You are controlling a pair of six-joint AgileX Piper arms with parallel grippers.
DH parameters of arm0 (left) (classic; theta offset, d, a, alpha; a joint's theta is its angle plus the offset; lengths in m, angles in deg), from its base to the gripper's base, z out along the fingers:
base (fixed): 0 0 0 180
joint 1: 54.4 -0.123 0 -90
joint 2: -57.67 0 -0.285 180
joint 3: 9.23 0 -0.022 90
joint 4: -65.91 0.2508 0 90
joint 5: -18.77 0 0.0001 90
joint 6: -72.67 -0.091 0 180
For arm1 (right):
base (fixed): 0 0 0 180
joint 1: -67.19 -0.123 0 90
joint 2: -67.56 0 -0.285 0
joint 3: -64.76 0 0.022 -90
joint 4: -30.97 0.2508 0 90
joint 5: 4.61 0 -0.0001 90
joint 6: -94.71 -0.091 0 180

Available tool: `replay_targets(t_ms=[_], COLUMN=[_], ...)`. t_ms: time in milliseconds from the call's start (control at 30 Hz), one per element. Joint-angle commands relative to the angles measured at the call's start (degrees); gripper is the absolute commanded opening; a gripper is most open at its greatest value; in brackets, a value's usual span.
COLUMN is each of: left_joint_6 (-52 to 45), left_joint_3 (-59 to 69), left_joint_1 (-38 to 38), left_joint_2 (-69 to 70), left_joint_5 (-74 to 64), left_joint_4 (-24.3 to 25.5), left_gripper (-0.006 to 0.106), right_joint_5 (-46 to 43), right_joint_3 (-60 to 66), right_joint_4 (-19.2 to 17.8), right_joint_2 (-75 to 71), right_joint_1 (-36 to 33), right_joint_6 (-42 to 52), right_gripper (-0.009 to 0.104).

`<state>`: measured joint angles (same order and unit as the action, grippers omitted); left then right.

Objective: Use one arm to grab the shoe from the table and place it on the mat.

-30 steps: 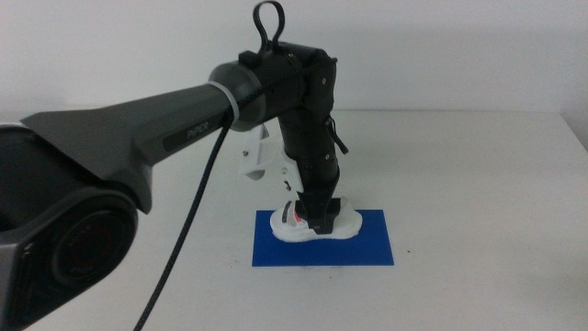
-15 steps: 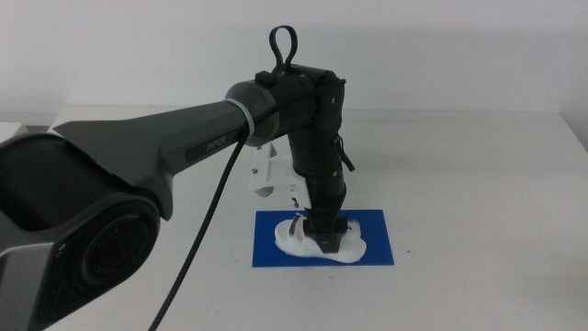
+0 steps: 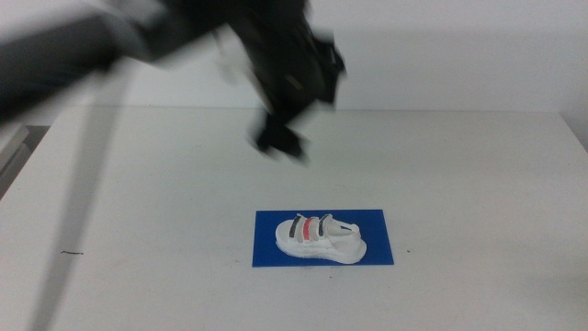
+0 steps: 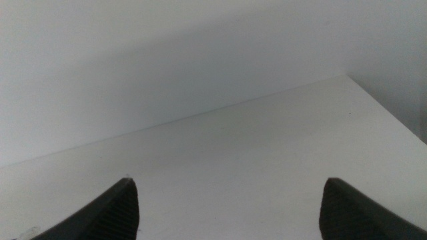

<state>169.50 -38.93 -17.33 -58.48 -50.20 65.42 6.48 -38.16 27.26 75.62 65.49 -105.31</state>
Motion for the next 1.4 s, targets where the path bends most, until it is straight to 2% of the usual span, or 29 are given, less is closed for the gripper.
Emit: replay_targets(t_ms=[0, 67, 167, 267, 400, 500, 600, 667, 967, 1367], left_joint_6=[-19.18, -32.22, -43.75, -54.05, -68.76, -79.06, -87.52, -89.43, -89.52, -87.87], left_joint_3=[2.98, 8.78, 20.42, 34.01, 55.70, 68.96, 79.39, 84.46, 97.79, 106.92], left_joint_1=[0.11, -0.44, -1.88, -5.95, -14.21, -19.62, -24.35, -26.85, -30.15, -30.15], left_joint_2=[8.40, 14.52, 25.16, 36.05, 51.42, 62.43, 71.89, 77.45, 95.39, 104.77], left_joint_5=[-0.99, -0.99, -0.99, 14.19, 46.87, 61.54, 69.60, 70.94, 70.72, 69.42], left_joint_4=[7.69, 11.30, 16.53, 18.67, 14.16, 7.16, 0.49, -0.28, 5.61, 3.22], left_gripper=[0.094, 0.094, 0.094, 0.094, 0.094, 0.094, 0.094, 0.094, 0.094, 0.094], right_joint_5=[-0.37, -0.37, -0.37, -0.37, -0.37, -0.37, -0.37, -0.37, -0.37, -0.37], right_joint_3=[0.14, 0.14, 0.14, 0.14, 0.14, 0.14, 0.14, 0.14, 0.14, 0.14], right_joint_4=[-0.38, -0.38, -0.38, -0.38, -0.38, -0.38, -0.38, -0.38, -0.38, -0.38], right_joint_2=[-0.27, -0.27, -0.27, -0.27, -0.27, -0.27, -0.27, -0.27, -0.27, -0.27], right_joint_1=[0.00, 0.00, 0.00, 0.00, 0.00, 0.00, 0.00, 0.00, 0.00, 0.00], right_joint_6=[0.29, 0.29, 0.29, 0.29, 0.29, 0.29, 0.29, 0.29, 0.29, 0.29], right_gripper=[0.079, 0.079, 0.079, 0.079, 0.079, 0.079, 0.079, 0.079, 0.079, 0.079])
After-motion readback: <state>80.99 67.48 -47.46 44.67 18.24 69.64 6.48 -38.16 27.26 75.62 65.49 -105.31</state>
